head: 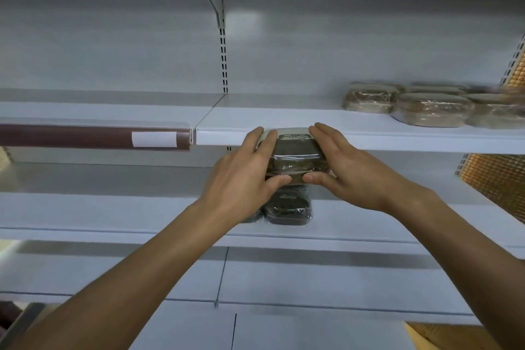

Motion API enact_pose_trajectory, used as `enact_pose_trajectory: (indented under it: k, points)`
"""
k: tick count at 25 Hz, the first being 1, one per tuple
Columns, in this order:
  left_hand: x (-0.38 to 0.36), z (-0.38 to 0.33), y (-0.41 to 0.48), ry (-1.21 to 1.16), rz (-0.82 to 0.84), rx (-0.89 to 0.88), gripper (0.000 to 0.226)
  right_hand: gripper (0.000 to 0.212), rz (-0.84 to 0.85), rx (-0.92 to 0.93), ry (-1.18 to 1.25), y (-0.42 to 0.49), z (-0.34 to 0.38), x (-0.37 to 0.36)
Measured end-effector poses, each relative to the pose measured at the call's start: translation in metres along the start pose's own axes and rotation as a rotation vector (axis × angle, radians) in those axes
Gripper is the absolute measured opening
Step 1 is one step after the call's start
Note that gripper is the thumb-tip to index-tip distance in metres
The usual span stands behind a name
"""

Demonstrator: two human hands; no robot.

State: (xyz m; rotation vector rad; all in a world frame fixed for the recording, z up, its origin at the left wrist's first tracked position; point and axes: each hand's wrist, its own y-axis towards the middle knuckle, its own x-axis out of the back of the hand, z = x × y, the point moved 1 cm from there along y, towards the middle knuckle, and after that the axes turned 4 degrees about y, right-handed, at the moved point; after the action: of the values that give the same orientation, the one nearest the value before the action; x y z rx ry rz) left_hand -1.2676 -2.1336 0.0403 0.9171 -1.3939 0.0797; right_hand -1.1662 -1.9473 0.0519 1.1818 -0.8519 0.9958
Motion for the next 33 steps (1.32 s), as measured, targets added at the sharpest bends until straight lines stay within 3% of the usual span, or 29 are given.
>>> enact_pose_trajectory:
  k: [13,25,33]
  points:
    - [-0.13,-0.074,0.009,-0.148,0.262,-0.055,0.081,0.087,0.157,-0.185,0.079,-0.072,-0.111,-0.06]
    - [-0.254,-0.125,0.012,-0.122,0.417,0.051,0.079,0.085,0.251,-0.212,0.172,-0.094,-0.215,-0.143]
    - [-0.3,-0.128,0.029,-0.085,0.315,0.096,0.082,0.085,0.099,-0.24,0.263,-0.079,-0.254,-0.186]
